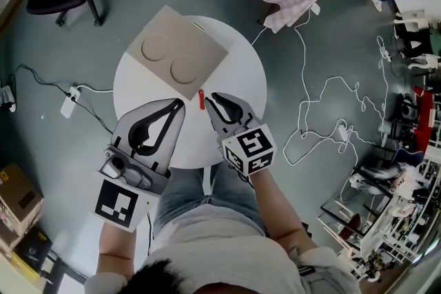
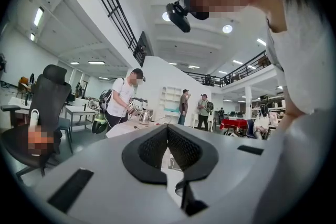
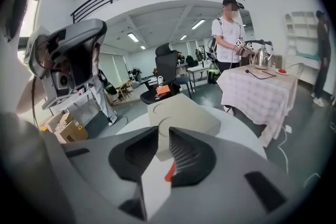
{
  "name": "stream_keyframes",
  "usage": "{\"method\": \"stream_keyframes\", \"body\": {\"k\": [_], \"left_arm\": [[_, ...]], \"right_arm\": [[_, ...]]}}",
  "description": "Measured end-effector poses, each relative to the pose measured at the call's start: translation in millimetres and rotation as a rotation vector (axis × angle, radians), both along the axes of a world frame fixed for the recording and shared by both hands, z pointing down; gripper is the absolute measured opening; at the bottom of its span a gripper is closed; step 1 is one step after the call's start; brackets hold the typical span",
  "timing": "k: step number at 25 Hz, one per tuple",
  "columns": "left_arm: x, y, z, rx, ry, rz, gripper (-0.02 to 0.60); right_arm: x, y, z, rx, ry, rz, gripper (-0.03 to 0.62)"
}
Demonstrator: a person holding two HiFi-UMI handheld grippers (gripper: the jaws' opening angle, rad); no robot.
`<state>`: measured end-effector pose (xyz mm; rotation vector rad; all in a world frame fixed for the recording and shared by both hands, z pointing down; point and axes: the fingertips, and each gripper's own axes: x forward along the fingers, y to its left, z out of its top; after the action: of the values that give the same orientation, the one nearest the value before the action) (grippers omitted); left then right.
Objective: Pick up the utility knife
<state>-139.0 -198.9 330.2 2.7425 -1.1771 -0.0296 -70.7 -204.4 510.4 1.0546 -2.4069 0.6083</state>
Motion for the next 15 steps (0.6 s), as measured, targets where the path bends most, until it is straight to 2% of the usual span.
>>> {"method": "stream_keyframes", "body": {"k": [7, 13, 15], "left_arm": [[8, -5, 18, -0.023, -0.003, 0.058, 0.009], [10, -6, 24, -0.017, -0.009, 0.072, 0.009], [8, -4, 25, -0.02, -0.012, 0.071, 0.011]], "right_arm": [[6, 7, 50, -0.093, 0.081, 0.049, 0.062], [6, 6, 86, -0.158, 0.15, 0.089, 0.064], [5, 6, 98, -0.183, 0.183, 0.094, 0.084]]}}
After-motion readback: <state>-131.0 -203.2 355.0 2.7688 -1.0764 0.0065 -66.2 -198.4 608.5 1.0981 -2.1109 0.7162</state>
